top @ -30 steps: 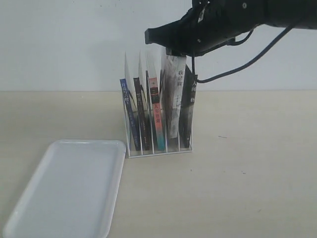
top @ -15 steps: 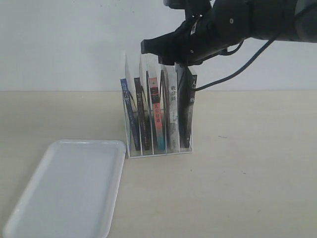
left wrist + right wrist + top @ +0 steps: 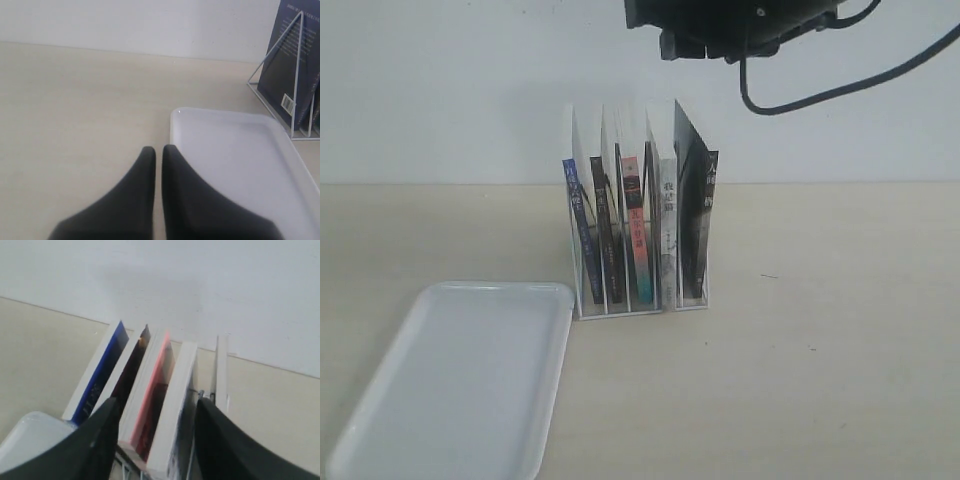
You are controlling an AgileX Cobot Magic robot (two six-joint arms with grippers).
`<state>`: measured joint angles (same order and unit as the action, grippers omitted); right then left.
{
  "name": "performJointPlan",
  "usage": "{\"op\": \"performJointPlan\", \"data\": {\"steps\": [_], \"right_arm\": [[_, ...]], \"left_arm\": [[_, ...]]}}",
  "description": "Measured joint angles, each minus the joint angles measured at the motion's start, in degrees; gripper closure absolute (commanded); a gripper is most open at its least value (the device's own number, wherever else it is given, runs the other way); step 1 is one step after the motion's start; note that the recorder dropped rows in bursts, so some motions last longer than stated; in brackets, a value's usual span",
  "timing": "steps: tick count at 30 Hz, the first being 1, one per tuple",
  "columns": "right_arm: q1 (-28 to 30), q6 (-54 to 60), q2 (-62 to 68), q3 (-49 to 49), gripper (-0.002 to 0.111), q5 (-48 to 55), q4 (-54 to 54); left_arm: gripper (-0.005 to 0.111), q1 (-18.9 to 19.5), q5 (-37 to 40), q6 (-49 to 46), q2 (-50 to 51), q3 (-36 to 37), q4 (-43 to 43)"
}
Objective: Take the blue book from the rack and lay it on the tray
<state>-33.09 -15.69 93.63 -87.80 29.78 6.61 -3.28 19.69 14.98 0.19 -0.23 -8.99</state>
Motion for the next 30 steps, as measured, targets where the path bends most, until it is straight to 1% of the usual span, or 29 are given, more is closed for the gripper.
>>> {"op": "performJointPlan", "data": {"steps": [5, 9, 14, 18, 23, 30], "right_arm": [[-5.03, 0.47, -0.55, 0.0, 0.062, 1.61, 0.47], [-9.24, -0.42, 0.31, -0.15, 0.062, 1.25, 3.34], [-10.93, -4.07, 4.01, -4.06, 0.062, 1.64, 6.62], [-12.45, -5.78, 8.35, -9.96, 0.062, 4.84, 7.31], [-14.01, -6.21, 15.45, -20.34, 0.062, 11.54, 7.71], [-14.23, -6.88, 23.79, -30.07, 0.062, 17.87, 7.93]], "left_arm": [[0.103, 0.0, 0.0, 0.0, 0.0, 0.0, 0.0], [0.103, 0.0, 0.0, 0.0, 0.0, 0.0, 0.0], [0.103, 0.0, 0.0, 0.0, 0.0, 0.0, 0.0], [0.103, 0.0, 0.0, 0.0, 0.0, 0.0, 0.0], [0.103, 0.0, 0.0, 0.0, 0.0, 0.0, 0.0], [0.103, 0.0, 0.0, 0.0, 0.0, 0.0, 0.0]]}}
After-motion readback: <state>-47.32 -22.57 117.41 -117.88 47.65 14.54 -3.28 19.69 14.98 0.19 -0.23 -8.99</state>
